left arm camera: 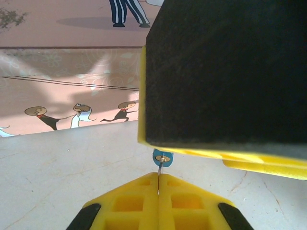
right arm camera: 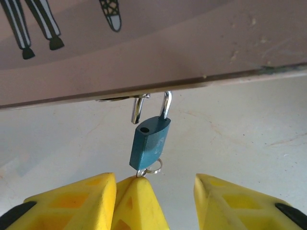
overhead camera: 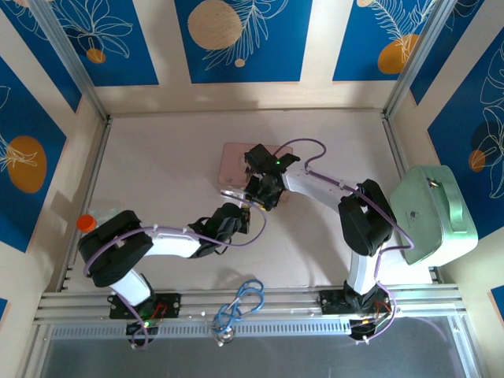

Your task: Unlock the padlock with the key

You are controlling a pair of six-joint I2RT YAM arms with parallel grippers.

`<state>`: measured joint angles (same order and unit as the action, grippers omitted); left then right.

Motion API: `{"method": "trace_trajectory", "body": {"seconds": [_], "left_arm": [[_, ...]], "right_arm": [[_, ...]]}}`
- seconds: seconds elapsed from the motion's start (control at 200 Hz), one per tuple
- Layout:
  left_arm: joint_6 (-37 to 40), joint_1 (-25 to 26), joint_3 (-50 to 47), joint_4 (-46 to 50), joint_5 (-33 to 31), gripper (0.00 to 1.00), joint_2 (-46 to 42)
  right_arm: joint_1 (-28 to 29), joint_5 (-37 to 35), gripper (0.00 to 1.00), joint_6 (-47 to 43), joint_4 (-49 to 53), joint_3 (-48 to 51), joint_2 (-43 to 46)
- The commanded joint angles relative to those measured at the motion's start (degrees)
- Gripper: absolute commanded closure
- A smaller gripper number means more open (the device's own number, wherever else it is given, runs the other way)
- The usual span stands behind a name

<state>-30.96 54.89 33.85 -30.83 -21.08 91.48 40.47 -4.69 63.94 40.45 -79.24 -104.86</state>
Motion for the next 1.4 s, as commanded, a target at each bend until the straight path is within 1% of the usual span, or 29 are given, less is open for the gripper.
{"method": "trace_trajectory", "body": {"seconds": [0.0,0.08,0.14,0.22,0.38,0.56,0.68,0.725,0.775,0.805,0.84,0.87,0.945,0.975,1.02,1.07,1.13,1.196,1.261,1.341,1.391], "left_arm": [[9.8,4.4,1.7,-11.1,8.4,1.0,-1.7],[9.9,4.4,1.3,-11.6,8.6,1.0,-2.1],[9.7,4.4,1.0,-12.0,8.4,1.0,-2.3],[9.9,4.4,0.9,-12.2,8.4,1.0,-2.4],[10.2,4.4,1.2,-12.6,9.3,1.0,-2.0],[10.7,4.4,1.3,-12.5,9.2,1.0,-2.1],[10.8,4.2,0.9,-12.0,8.1,1.0,-3.0],[10.3,4.0,0.6,-10.5,7.7,1.0,-4.3],[7.9,3.0,0.8,-6.6,7.0,1.0,-7.2],[5.9,2.2,1.1,-3.3,5.7,1.0,-9.6],[2.8,1.2,2.0,3.4,3.9,1.0,-12.9],[0.5,0.4,3.3,9.5,2.7,0.9,-16.1],[-2.3,-0.7,5.8,22.3,-0.5,0.59,-22.9],[-3.4,-1.0,7.0,27.2,-2.0,0.51,-25.1],[-5.2,-1.9,8.7,34.3,-3.2,0.44,-27.3],[-8.1,-3.5,10.5,41.6,-3.4,0.4,-28.5],[-12.1,-6.8,12.1,48.4,-0.9,0.36,-28.5],[-15.7,-11.3,13.4,52.8,4.1,0.18,-27.5],[-15.9,-14.3,13.5,51.5,9.0,0.18,-26.4],[-15.6,-16.1,14.9,50.3,10.7,0.22,-24.0],[-14.7,-16.9,16.7,49.6,12.5,0.25,-22.1]], "right_arm": [[0.3,-2.5,0.53,5.2,-13.1,3.1,0.3],[-0.7,-3.0,0.53,6.5,-16.7,7.8,3.7],[-1.6,-3.2,0.5,7.0,-19.4,11.1,6.7],[-3.1,-2.4,0.47,6.7,-19.9,12.8,9.2],[-3.8,-2.4,0.45,3.3,-14.7,8.6,8.0],[-3.5,-1.6,0.48,2.6,-10.2,5.0,4.0],[-2.9,-2.4,0.48,1.7,-7.3,4.5,4.1],[-2.8,-2.7,0.48,1.1,-6.5,4.5,4.6],[-2.9,-2.9,0.48,-0.1,-5.2,3.9,4.6],[-2.8,-2.7,0.48,-1.1,-4.6,3.6,4.4],[-2.5,-2.8,0.49,-2.4,-4.5,3.4,4.2],[-2.2,-3.2,0.49,-3.9,-4.8,3.5,4.3],[-1.3,-4.9,0.47,-7.9,-6.0,4.3,4.6],[-1.1,-5.3,0.46,-9.6,-7.4,5.1,4.9],[-1.0,-5.4,0.45,-11.6,-10.0,6.7,5.4],[-0.9,-5.4,0.45,-13.9,-13.2,8.7,6.0],[-0.6,-5.9,0.45,-16.2,-15.9,10.4,6.4],[-0.1,-7.4,0.45,-18.1,-17.3,11.5,6.9],[0.4,-9.0,0.43,-19.0,-18.0,12.4,7.3],[1.1,-12.2,0.41,-18.4,-16.3,12.1,7.1],[2.0,-15.5,0.4,-17.8,-13.7,10.8,6.4]]}}
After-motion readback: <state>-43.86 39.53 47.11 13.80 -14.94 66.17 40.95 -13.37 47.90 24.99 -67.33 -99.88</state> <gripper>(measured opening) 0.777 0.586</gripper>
